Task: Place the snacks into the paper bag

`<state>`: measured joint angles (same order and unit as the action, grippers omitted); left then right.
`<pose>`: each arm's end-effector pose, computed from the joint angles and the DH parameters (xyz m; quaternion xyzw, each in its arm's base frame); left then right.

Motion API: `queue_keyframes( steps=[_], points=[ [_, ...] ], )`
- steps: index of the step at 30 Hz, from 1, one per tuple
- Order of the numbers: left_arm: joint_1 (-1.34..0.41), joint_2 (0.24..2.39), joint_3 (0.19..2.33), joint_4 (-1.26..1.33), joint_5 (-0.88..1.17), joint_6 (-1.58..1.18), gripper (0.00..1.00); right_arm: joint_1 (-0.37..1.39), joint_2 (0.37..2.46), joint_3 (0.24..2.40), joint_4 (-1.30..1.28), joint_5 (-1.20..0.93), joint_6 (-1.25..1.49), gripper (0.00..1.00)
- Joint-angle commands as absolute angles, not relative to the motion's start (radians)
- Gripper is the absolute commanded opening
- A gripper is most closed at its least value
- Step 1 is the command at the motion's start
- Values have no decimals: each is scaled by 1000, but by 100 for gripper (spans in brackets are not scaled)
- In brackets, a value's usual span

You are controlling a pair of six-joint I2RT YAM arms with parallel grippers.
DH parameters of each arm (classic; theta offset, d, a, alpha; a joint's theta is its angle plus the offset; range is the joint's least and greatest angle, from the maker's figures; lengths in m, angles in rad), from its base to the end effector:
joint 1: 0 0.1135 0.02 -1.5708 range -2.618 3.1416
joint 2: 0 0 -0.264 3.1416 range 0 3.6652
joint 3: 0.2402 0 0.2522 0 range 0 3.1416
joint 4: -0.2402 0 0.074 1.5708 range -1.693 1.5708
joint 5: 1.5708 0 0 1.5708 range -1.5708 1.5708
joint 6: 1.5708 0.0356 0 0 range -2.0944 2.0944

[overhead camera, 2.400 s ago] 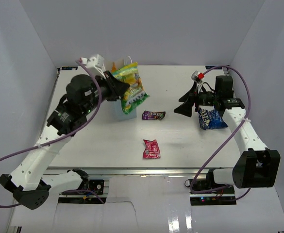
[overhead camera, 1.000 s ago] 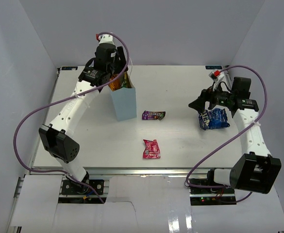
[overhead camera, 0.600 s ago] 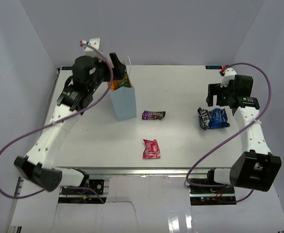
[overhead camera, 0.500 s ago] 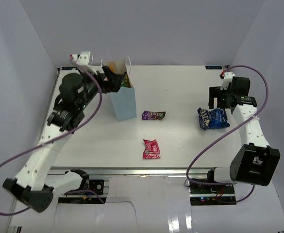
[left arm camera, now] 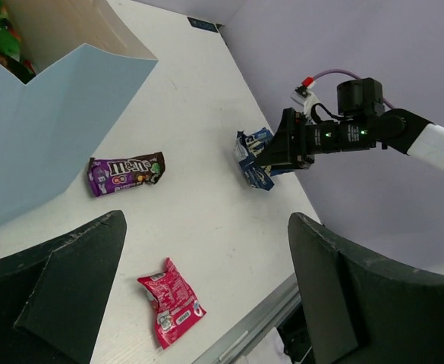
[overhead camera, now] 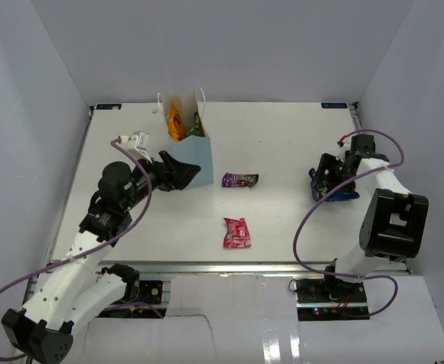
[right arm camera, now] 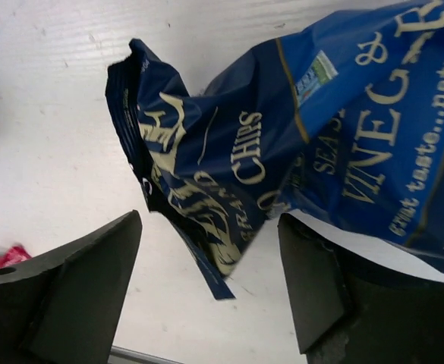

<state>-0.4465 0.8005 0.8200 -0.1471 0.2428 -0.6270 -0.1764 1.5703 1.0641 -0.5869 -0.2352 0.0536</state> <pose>0.1655 -0.0887 0.3539 0.0125 0.7494 -0.4134 0.5170 0.3097 -0.0468 0.2147 0.0832 0.9617 0.0994 0.2415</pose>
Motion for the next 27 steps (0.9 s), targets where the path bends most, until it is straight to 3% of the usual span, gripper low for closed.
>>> queue_keyframes(
  steps=[1,2,3,6,8,11,20,27],
  points=[
    [-442,773,812,-77,308,-690,98,-181,1603,1046,-494,-328,124,77],
    [-442,781,801,-62,322,-702,98,-179,1609,1046,-486,-334,120,70],
    [-442,790,796,-49,336,-718,98,-181,1614,1048,-483,-354,112,54],
    [-442,836,769,30,406,-785,98,-179,1605,1031,-472,-391,74,32],
    [-443,876,756,87,459,-831,98,-179,1591,1008,-462,-408,28,26],
    [-451,928,749,132,492,-862,98,-187,1559,980,-468,-475,-68,8],
    [-497,1171,870,132,578,-940,98,-232,1339,933,-628,-1046,-481,8],
    [-571,1385,1015,129,641,-986,98,-201,1246,956,-794,-1140,-733,8]
  ],
)
